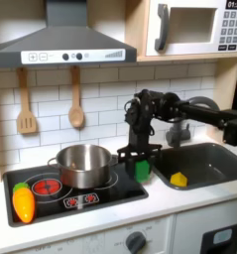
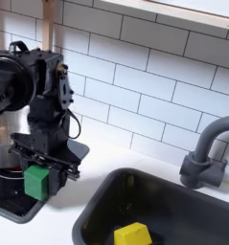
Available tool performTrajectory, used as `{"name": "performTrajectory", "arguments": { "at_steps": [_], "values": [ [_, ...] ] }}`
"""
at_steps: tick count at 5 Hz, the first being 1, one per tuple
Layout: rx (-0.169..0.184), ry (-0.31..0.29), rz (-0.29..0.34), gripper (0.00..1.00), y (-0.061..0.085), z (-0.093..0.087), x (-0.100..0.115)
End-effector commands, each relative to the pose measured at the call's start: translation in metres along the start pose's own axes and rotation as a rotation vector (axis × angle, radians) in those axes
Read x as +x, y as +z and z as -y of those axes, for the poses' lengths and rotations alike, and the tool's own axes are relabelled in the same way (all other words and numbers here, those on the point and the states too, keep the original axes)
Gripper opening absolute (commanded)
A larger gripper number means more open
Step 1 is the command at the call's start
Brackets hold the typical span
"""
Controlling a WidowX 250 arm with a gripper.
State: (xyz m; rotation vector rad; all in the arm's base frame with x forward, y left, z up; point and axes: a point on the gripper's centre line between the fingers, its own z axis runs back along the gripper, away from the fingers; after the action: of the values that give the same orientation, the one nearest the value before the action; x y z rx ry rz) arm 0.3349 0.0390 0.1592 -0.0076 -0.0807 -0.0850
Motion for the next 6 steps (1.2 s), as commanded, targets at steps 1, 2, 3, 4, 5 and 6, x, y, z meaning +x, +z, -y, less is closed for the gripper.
{"name": "performTrajectory", "arguments": {
  "at_steps": [1, 2, 3, 4, 5, 6],
  "values": [
    [-0.012, 0.013, 0.064, 0.0, 0.024, -0.005, 0.006],
    [-0.02, 0.041, 0.083, 0.0, 0.034, -0.015, 0.008],
    [-0.019, 0.067, 0.104, 0.0, 0.041, -0.023, 0.014],
    [-0.006, 0.099, 0.148, 0.0, 0.054, -0.034, 0.023],
    [-0.001, 0.141, 0.162, 0.0, 0.054, -0.045, 0.037],
    [0.015, 0.155, 0.169, 0.0, 0.049, -0.055, 0.046]
  ]
}}
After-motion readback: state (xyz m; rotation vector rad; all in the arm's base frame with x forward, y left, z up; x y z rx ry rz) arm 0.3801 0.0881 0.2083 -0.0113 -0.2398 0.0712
